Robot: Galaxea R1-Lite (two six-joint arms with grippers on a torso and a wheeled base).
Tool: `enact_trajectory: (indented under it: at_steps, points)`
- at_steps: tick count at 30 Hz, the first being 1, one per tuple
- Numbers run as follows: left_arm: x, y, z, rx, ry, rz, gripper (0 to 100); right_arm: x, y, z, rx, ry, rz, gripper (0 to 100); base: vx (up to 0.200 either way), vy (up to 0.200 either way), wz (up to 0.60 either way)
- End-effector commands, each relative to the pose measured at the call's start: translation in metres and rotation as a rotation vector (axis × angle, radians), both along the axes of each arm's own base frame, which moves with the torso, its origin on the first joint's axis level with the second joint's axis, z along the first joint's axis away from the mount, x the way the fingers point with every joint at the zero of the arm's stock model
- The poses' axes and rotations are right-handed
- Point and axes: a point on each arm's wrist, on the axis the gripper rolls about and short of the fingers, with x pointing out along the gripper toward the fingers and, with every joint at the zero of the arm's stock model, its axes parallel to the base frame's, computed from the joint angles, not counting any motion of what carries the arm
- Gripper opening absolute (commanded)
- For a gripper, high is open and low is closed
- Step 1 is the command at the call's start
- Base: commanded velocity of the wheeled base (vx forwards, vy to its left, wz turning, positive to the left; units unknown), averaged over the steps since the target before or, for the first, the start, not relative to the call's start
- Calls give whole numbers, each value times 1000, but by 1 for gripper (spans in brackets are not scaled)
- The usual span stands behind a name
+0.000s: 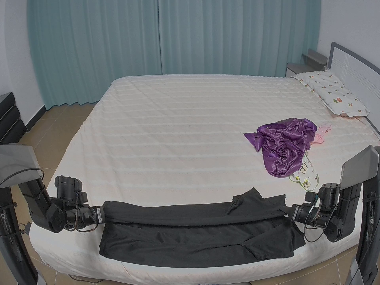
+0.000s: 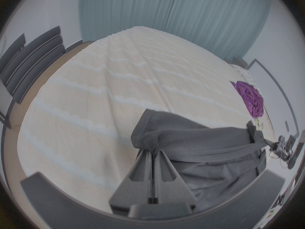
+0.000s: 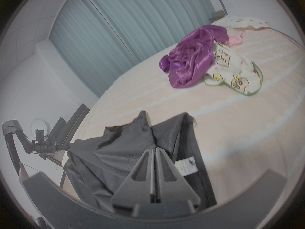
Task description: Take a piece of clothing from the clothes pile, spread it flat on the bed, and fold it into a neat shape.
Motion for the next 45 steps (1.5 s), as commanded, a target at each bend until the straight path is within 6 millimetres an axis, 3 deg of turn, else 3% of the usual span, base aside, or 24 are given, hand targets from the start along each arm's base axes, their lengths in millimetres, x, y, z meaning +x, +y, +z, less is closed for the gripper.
enact_trajectory:
  at_steps: [1,11,12,13,18,24,25,29,33,36,39,45]
  points:
    - [-14,0,-26,13,86,-15,0,-5,0,-11,2,38,9,0,0,0,0]
    - [-19,-1,-39,16,93,-16,0,-7,0,-15,-3,56,10,0,0,0,0]
    - [-19,-1,-39,16,93,-16,0,-8,0,-15,-2,57,12,100,0,0,0]
    - [-19,-1,-39,16,93,-16,100,-8,0,-15,-2,57,12,100,0,0,0]
    - [-19,-2,-40,14,99,-18,100,-7,2,-13,4,51,15,100,0,0,0]
    - [-30,-1,-35,4,111,-9,100,0,-6,12,56,-23,-40,100,0,0,0]
    - [-32,1,-29,-2,92,7,100,2,-6,27,96,-58,-57,100,0,0,0]
    - [-29,17,-7,-83,-1,120,100,2,7,42,158,-82,-12,100,0,0,0]
    - [-26,32,17,-201,-90,187,100,7,26,34,158,-69,44,100,0,0,0]
    - [-25,32,21,-227,-102,216,100,13,33,23,155,-51,60,100,0,0,0]
    - [-22,31,24,-262,-110,241,100,21,38,7,150,-3,71,100,0,0,0]
    - [-5,17,31,-361,-120,268,100,37,41,-2,146,37,71,100,0,0,0]
